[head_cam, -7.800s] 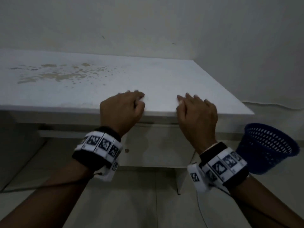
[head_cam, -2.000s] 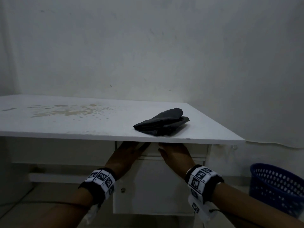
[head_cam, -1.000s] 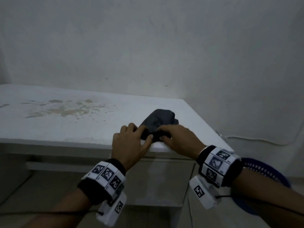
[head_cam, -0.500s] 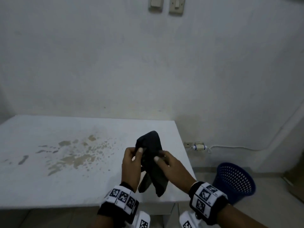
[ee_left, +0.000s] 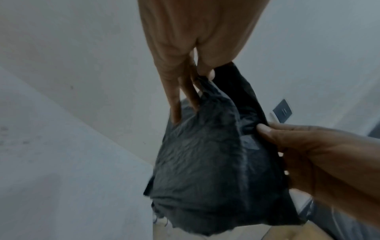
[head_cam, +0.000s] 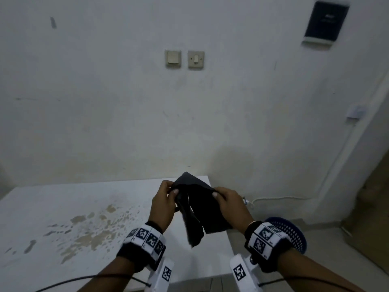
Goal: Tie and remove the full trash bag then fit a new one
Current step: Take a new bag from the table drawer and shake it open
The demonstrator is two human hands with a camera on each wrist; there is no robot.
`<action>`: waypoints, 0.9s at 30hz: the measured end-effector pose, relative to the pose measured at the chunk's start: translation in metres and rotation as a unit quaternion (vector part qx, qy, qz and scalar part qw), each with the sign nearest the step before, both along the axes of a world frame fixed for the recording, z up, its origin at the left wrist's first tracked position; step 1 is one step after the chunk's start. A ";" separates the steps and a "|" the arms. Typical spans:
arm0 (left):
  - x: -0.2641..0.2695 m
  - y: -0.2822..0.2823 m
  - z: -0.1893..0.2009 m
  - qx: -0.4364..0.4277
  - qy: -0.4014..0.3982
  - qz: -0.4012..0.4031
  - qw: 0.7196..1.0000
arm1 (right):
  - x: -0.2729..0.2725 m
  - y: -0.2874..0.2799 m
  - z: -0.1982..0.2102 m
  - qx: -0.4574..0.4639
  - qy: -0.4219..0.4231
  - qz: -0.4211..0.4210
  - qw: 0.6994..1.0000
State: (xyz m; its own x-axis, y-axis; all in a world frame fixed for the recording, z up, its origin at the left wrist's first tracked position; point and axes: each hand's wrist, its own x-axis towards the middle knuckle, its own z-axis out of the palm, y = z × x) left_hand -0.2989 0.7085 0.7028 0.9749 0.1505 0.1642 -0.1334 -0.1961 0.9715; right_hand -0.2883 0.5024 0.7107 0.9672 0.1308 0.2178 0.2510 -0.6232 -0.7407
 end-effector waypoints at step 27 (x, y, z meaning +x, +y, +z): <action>0.063 -0.317 0.025 0.241 -0.061 -0.099 0.964 | 0.050 -0.323 0.074 -0.379 -0.128 -0.187 0.897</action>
State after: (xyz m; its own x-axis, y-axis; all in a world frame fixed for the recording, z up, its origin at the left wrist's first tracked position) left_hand -0.2360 0.3912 0.7278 0.9459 -0.1587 0.2831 -0.3215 -0.5788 0.7494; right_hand -0.2387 0.1796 0.7848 0.9049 0.0113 0.4255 0.0206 -0.9996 -0.0173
